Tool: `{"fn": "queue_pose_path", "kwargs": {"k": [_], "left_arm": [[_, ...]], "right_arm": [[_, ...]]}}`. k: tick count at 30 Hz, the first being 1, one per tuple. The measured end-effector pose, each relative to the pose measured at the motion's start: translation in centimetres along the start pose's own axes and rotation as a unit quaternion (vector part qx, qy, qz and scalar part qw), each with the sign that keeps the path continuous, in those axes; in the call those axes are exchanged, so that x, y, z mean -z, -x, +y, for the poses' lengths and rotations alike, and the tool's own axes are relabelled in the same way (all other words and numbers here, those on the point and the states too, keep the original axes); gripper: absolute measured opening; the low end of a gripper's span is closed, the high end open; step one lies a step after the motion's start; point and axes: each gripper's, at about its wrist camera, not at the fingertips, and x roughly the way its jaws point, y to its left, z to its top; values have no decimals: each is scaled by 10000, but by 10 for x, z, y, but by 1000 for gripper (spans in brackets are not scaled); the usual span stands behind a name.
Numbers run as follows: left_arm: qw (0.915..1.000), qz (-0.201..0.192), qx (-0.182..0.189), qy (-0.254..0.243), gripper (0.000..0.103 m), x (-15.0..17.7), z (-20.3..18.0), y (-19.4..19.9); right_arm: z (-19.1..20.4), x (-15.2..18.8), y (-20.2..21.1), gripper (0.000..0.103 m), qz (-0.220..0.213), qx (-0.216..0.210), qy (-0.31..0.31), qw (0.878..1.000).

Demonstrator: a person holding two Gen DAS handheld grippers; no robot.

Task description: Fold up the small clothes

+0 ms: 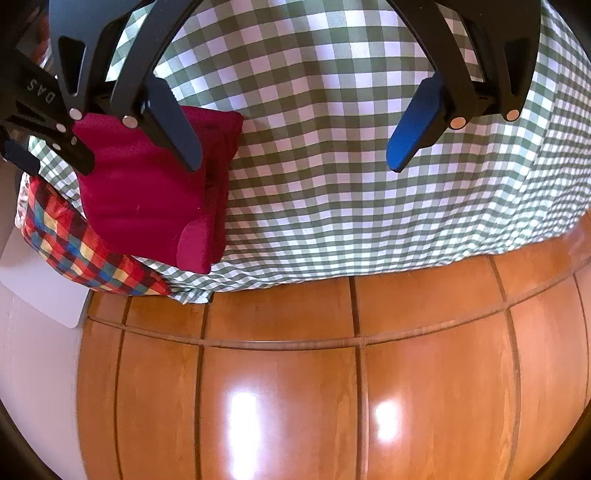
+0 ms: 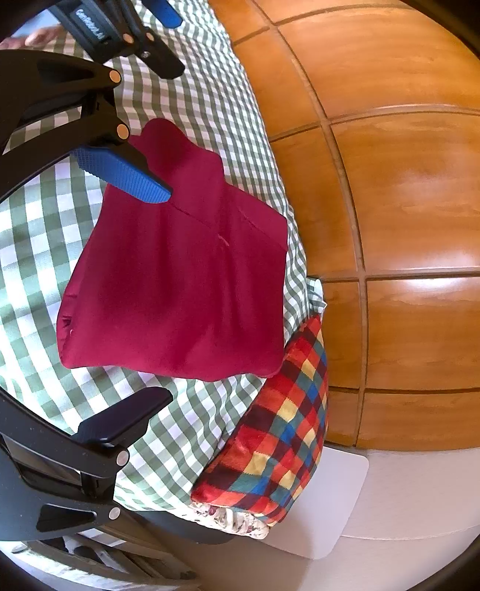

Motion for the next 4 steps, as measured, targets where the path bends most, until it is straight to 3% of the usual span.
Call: {"fn": "queue_pose_path", "kwargs": {"k": [4], "left_arm": [[9999,39,-35,118,100,1,3,-2]], "right_arm": [[3,2,0,99,-4,14,86,10000]]}}
